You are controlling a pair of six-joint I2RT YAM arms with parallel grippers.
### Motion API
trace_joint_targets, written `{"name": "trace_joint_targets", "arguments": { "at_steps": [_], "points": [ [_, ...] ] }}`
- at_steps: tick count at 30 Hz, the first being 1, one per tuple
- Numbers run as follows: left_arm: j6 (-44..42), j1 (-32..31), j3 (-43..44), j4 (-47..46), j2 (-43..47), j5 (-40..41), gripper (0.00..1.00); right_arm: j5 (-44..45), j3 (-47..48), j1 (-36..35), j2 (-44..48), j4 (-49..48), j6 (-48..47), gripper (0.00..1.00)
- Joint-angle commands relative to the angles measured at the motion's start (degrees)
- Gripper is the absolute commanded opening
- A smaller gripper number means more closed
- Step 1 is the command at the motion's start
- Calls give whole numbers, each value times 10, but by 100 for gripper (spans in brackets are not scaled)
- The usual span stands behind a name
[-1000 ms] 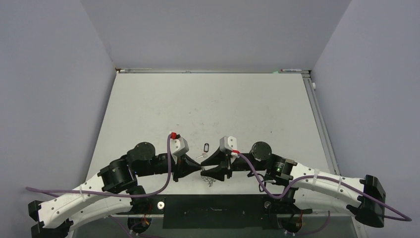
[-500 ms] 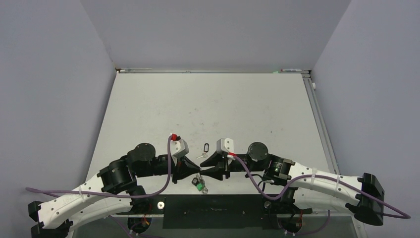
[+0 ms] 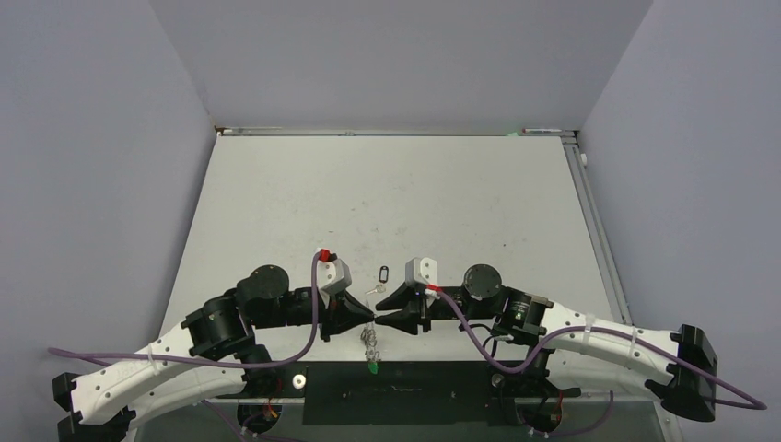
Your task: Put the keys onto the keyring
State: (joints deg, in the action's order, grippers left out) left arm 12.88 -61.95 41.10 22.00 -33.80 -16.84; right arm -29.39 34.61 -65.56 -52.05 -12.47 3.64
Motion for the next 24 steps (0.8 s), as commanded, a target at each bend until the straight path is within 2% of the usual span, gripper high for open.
{"name": "trace_joint_targets", "arguments": {
  "at_steps": [1, 12, 20, 24],
  "points": [
    [5, -3, 7, -53, 2, -13, 0, -28, 23, 3, -10, -14, -11, 27],
    [7, -4, 6, -57, -4, -23, 0, -48, 34, 3, -32, -18, -14, 18],
    [7, -10, 8, -50, -14, -21, 0, -42, 46, 3, -31, 2, -25, 17],
    [6, -12, 10, -48, -18, -23, 0, -47, 51, 3, -36, 14, -31, 7]
  ]
}}
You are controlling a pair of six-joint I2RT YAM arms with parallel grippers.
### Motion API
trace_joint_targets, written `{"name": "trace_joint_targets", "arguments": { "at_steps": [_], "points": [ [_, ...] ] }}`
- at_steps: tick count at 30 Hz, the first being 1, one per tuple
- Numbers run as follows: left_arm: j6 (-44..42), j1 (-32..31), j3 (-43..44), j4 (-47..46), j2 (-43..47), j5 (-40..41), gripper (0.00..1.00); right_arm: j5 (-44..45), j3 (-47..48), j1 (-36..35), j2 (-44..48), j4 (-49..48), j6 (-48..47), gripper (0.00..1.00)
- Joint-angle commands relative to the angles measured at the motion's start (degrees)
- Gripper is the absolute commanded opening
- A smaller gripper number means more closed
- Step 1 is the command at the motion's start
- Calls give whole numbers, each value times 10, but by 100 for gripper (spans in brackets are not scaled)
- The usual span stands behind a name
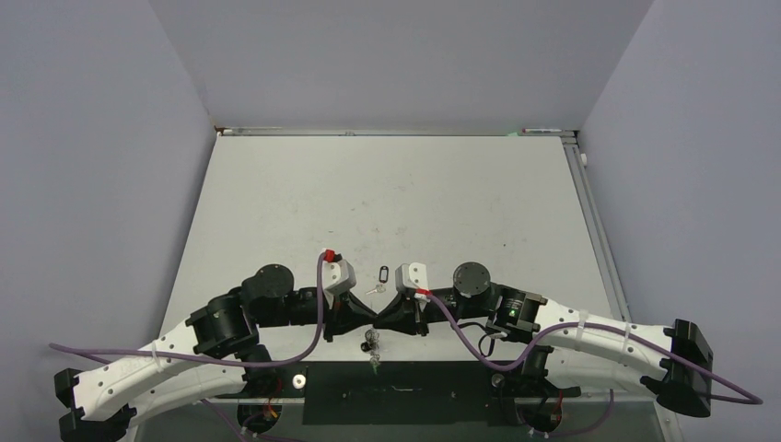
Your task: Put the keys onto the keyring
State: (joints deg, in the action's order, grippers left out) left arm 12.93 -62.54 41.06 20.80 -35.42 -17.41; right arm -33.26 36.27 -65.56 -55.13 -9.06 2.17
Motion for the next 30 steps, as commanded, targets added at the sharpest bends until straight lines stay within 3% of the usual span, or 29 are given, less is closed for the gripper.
{"name": "trace_joint_targets", "arguments": {
  "at_steps": [1, 6, 12, 22, 24, 30],
  "points": [
    [5, -7, 10, -36, -3, -17, 0, -9, 35, 3, -6, -19, -17, 5],
    [8, -7, 13, -36, -8, -24, 0, -5, 21, -3, -7, -43, -15, 5],
    [14, -7, 16, -34, -9, -21, 28, -6, -33, -14, 21, -130, -32, 5],
    [19, -7, 7, -51, 14, -10, 47, 6, -104, -15, 60, -227, -33, 5],
    [22, -7, 3, -55, 25, 18, 56, 14, -109, -15, 64, -232, -33, 5],
    [25, -7, -17, -64, 75, 117, 62, 61, -121, -15, 97, -228, -31, 5]
  ]
}}
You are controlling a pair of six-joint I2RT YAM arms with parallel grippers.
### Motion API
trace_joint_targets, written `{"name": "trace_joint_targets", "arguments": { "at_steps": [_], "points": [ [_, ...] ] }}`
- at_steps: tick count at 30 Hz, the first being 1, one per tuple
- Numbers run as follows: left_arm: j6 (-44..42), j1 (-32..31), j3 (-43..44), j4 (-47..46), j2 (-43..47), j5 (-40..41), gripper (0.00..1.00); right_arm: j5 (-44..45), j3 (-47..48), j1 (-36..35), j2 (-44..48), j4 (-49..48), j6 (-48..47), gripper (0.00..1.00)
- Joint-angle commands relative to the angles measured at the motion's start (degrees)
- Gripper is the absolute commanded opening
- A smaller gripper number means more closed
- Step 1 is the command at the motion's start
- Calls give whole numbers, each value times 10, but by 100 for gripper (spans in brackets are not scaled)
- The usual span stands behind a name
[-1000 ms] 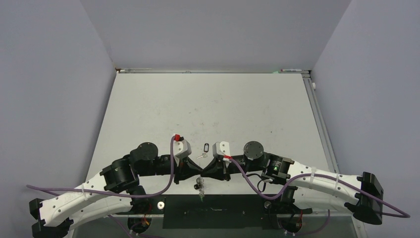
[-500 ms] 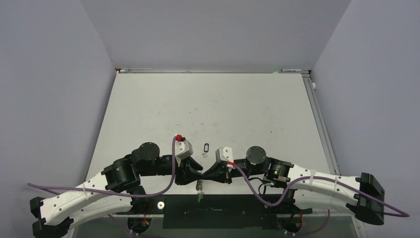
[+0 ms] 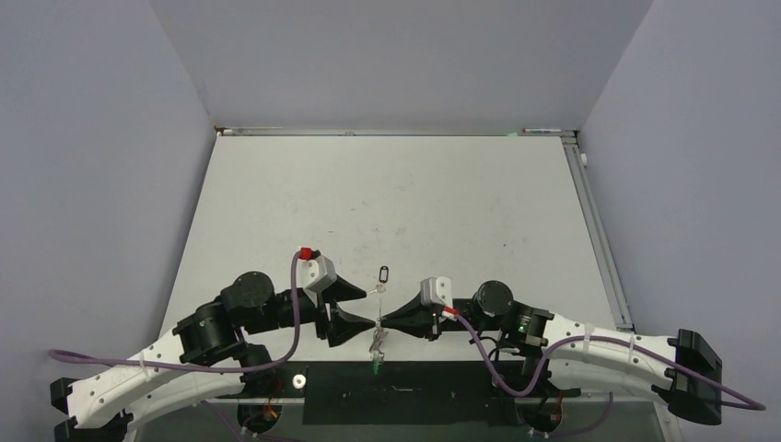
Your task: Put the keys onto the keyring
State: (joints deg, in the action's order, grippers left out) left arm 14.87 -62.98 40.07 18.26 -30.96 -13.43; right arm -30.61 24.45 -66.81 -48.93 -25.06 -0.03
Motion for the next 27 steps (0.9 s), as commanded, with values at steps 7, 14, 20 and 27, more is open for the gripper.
{"name": "trace_joint_targets", "arguments": {
  "at_steps": [7, 14, 20, 27],
  "points": [
    [52, -2, -47, -41, 62, 312, 68, 144, -25, -3, 139, -20, 0, 5],
    [82, 2, -54, -30, -29, 396, 71, 216, -15, -4, 253, 66, -2, 5],
    [87, 44, -52, -55, -141, 327, 73, 240, -5, -5, 292, 104, 0, 5],
    [96, 100, -73, -141, -260, 240, 58, 270, -6, -5, 320, 125, 29, 5]
  ]
}}
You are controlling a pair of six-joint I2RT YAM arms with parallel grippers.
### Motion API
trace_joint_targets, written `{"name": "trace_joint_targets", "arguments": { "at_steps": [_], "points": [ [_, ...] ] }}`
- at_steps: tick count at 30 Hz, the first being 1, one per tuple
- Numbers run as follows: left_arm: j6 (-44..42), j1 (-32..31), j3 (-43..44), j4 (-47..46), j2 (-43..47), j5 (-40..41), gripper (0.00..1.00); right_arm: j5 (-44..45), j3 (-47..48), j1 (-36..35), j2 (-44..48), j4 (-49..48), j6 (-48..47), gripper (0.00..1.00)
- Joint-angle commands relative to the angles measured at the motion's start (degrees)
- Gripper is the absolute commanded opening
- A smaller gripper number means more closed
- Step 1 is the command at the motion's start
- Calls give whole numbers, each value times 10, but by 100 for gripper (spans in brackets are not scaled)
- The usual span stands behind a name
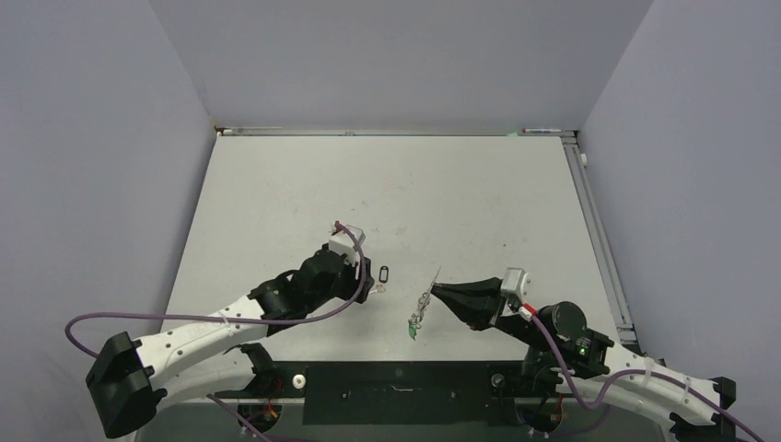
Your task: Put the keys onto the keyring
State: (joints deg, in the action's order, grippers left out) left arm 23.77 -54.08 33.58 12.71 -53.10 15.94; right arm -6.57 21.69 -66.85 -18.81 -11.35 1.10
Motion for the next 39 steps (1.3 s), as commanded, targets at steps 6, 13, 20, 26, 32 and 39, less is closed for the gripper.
{"name": "trace_joint_targets", "arguments": {
  "at_steps": [6, 13, 20, 26, 32, 39],
  "points": [
    [-13, 13, -43, -204, -95, -77, 53, 36, 27, -5, 17, -3, 33, 5],
    [-13, 16, -44, -256, -158, -89, 46, 51, 27, -5, 37, 10, 48, 5],
    [-7, 16, -24, -262, -215, -96, 41, 52, 20, -5, 53, 10, 49, 5],
    [-12, 17, -6, -259, -256, -92, 32, 53, 24, -5, 39, 12, 50, 5],
    [-19, 17, 20, -245, -295, -82, 24, 49, 27, -5, 33, 14, 51, 5],
    [-20, 17, 24, -242, -309, -63, 24, 50, 25, -5, 34, 15, 52, 5]
  ]
}}
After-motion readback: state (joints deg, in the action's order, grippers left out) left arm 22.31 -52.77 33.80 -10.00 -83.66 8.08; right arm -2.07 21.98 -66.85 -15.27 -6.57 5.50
